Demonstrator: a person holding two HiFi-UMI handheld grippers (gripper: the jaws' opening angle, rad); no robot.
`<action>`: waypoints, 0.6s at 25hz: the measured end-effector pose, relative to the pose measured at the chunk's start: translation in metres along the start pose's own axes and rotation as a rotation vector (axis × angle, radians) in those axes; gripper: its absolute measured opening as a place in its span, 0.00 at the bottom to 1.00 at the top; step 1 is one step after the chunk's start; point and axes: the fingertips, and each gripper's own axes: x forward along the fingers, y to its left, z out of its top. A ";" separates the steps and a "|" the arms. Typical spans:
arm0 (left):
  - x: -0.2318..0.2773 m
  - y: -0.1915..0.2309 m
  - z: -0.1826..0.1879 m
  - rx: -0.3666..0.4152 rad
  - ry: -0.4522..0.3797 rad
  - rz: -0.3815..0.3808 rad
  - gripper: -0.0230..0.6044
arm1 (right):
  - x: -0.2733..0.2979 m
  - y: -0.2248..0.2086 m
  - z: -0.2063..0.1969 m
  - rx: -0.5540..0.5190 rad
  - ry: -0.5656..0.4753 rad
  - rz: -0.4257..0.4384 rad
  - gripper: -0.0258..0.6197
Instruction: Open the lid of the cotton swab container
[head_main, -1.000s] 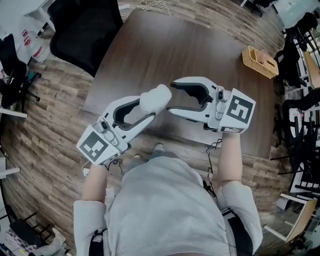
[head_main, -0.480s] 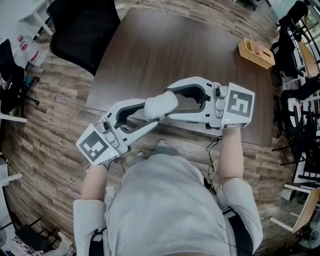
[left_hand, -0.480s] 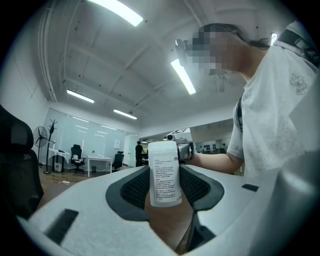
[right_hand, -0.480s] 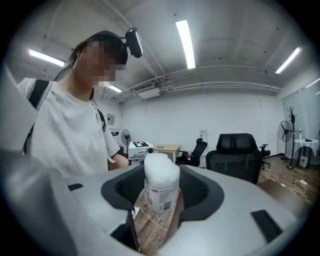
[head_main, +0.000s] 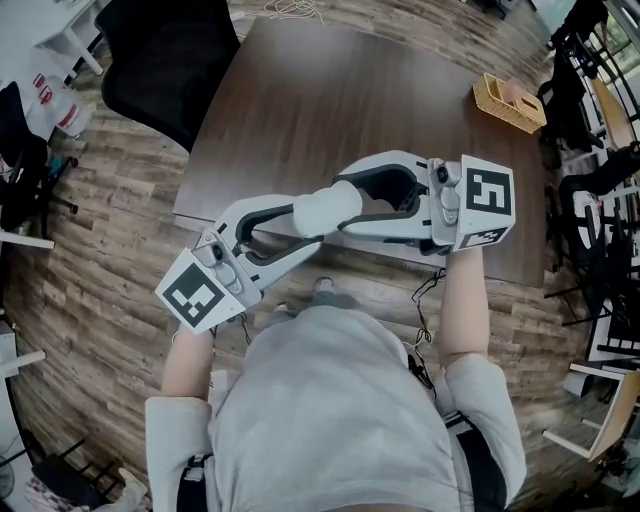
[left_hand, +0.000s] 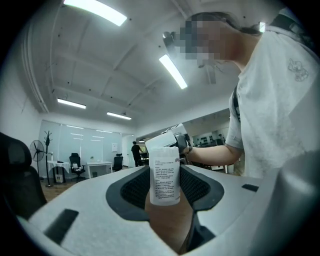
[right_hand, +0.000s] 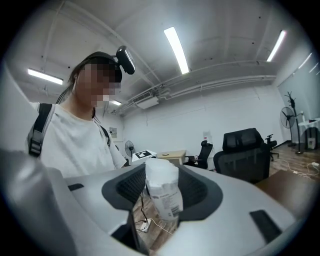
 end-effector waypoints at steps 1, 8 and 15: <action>0.000 0.001 0.001 -0.004 0.000 0.002 0.33 | 0.001 -0.001 0.001 0.002 -0.007 -0.009 0.35; -0.007 0.014 0.005 -0.031 -0.040 0.027 0.33 | 0.009 -0.012 0.011 -0.001 -0.048 -0.092 0.35; -0.007 0.015 0.000 -0.008 -0.016 0.028 0.33 | 0.000 -0.029 0.027 -0.004 -0.137 -0.202 0.34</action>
